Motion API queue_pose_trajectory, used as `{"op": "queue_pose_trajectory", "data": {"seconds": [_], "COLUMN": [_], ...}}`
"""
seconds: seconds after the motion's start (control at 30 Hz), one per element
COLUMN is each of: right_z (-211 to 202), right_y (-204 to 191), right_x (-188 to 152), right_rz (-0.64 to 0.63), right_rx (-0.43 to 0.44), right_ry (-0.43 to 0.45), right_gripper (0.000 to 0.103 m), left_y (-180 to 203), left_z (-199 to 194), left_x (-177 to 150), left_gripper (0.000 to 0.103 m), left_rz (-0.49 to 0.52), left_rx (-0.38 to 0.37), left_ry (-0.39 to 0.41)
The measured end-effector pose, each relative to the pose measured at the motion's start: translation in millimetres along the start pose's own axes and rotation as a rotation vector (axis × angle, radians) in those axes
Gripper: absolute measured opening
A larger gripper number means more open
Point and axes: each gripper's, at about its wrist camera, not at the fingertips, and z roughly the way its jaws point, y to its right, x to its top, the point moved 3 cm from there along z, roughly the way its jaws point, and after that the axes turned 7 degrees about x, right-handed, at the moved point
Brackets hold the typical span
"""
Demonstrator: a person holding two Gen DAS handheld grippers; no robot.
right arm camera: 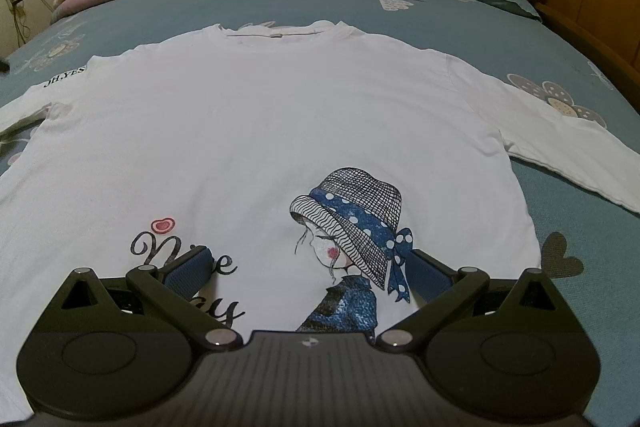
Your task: Fold clothes
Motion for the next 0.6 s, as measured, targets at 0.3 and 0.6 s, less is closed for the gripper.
{"op": "queue_pose_trajectory", "data": {"seconds": [0.3, 0.6], "right_z": [1.6, 1.3], "right_y": [-0.2, 0.3], "right_x": [-0.9, -0.6], "right_rz": [0.004, 0.002], "right_rx": [-0.008, -0.010], "right_ry": [0.023, 0.028], "right_gripper": [0.103, 0.103], "left_y": [-41.5, -16.3], "left_z": [34.3, 13.0], "left_x": [13.6, -12.5], "left_gripper": [0.102, 0.102], "left_rz": [-0.099, -0.048], "left_rx": [-0.047, -0.082], "left_ry": [0.106, 0.103]}}
